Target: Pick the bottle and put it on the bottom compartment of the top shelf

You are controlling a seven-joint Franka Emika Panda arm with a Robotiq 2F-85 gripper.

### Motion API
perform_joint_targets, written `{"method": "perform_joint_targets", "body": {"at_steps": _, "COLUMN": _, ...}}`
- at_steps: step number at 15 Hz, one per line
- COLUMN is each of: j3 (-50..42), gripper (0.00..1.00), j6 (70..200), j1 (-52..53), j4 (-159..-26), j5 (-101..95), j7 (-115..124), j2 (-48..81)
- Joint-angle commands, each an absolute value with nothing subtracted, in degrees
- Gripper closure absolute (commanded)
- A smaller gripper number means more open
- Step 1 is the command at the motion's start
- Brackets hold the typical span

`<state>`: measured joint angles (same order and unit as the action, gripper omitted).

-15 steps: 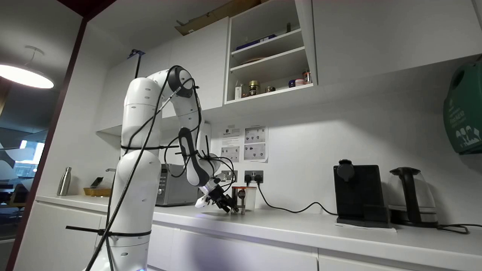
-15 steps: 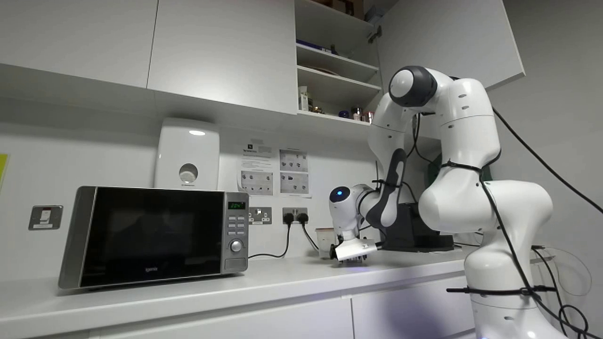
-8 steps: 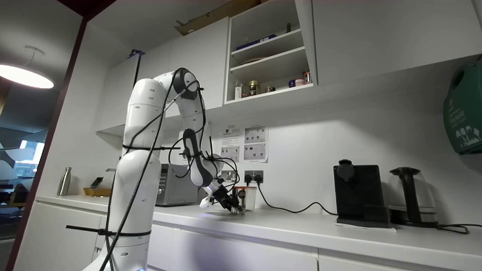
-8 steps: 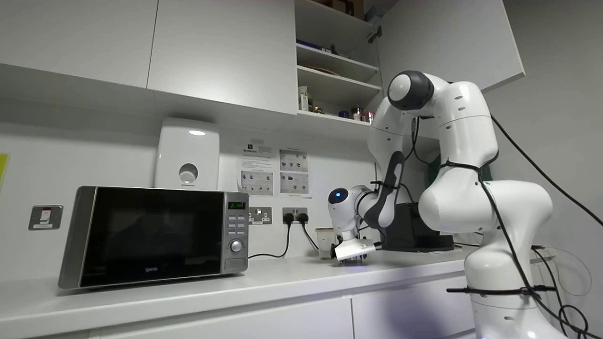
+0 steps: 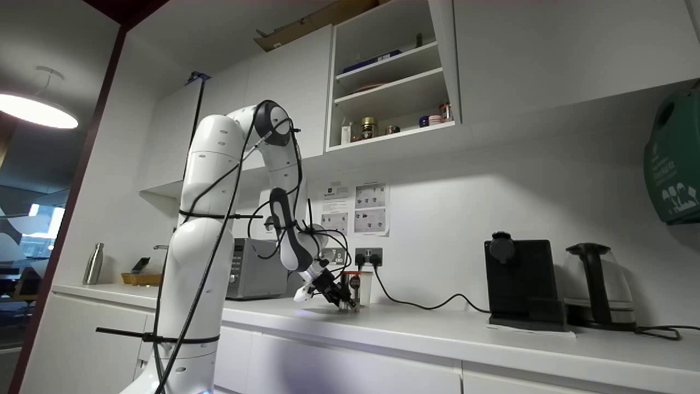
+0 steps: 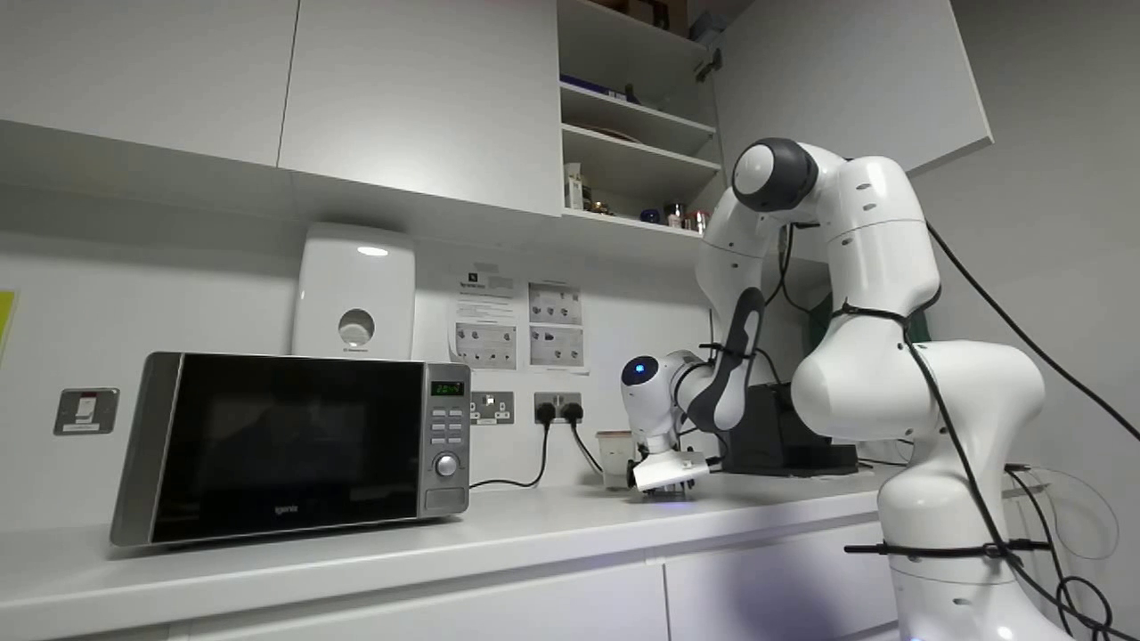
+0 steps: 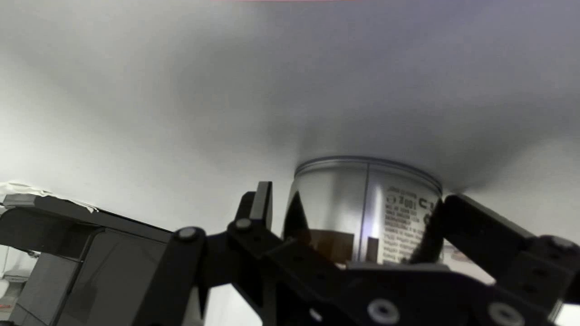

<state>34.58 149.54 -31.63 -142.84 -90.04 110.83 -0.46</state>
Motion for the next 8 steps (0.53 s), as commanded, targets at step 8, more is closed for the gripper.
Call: {"method": "perform_joint_targets", "body": {"at_steps": 8, "j3": 34.3, "gripper": 0.34, "j6": 146.5, "j1": -31.8, "j4": -140.8, "j5": -96.1, "j7": 114.0, "j2": 2.1}}
